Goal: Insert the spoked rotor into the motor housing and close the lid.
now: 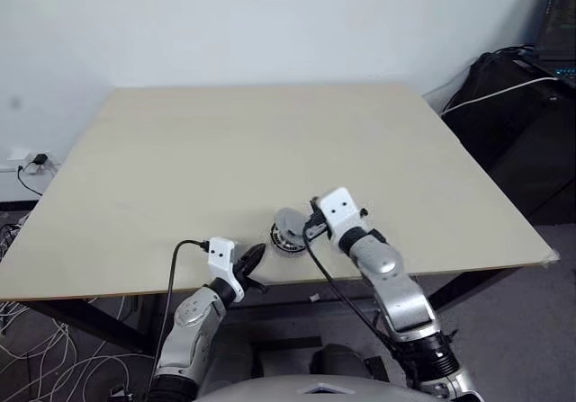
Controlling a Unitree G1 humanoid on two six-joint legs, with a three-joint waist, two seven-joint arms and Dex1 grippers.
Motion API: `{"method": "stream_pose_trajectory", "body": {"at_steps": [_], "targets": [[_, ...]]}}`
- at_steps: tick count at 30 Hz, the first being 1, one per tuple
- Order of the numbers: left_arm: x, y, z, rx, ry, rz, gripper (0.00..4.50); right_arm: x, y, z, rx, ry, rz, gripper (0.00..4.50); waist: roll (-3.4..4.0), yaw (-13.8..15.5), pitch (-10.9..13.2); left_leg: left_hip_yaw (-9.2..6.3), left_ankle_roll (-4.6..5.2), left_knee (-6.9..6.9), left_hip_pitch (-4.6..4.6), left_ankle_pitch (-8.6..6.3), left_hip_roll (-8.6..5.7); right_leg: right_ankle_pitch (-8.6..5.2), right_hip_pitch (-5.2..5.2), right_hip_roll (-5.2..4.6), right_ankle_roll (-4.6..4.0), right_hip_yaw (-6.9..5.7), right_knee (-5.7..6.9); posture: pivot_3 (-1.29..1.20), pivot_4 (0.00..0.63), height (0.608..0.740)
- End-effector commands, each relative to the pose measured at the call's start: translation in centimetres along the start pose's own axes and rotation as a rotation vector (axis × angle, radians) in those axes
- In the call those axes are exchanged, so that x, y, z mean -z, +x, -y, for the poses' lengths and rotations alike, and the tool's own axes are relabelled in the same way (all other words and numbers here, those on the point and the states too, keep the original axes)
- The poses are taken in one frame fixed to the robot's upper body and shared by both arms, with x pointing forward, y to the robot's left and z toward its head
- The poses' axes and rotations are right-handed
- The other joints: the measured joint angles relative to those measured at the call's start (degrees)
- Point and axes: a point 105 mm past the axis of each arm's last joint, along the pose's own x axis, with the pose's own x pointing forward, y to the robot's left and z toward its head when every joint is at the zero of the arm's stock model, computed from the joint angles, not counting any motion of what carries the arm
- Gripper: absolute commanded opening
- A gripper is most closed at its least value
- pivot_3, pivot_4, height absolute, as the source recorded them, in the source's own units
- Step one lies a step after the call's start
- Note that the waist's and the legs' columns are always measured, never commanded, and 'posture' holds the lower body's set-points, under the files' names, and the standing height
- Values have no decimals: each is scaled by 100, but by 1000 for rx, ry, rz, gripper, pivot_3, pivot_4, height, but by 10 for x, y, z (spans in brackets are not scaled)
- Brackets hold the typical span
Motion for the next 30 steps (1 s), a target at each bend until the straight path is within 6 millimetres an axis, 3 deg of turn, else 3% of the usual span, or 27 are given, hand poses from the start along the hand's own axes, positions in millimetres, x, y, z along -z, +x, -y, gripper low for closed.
{"method": "stream_pose_trajectory", "body": {"at_steps": [1,10,14,22,30], "targets": [[-11,3,5,28,16,36,0,-6,-3,5,-47,56,34,1520,1,-1,1,0,0,0,0,0,0,0,0,0,-1,-1,-1,0,0,740],[-11,2,4,25,17,33,0,12,1,-22,-337,205,-24,4474,-1,-1,4,0,1,1,0,0,0,12,0,-1,-21,-1,-2,0,0,740],[-11,1,3,18,16,34,0,13,6,-27,-436,277,-36,4474,1,-2,5,0,1,1,0,-1,0,15,0,-1,-24,-1,-2,0,0,740],[-11,-1,2,7,19,37,0,13,19,-18,-462,327,-47,4474,1,9,5,-1,1,1,-2,-1,-1,16,-1,-3,-26,-1,-2,0,0,740],[-13,-2,1,1,24,41,0,28,18,-18,-500,353,-123,4474,2,8,5,-1,1,1,-3,-1,-2,16,-2,-7,-27,5,-2,0,0,740]]}}
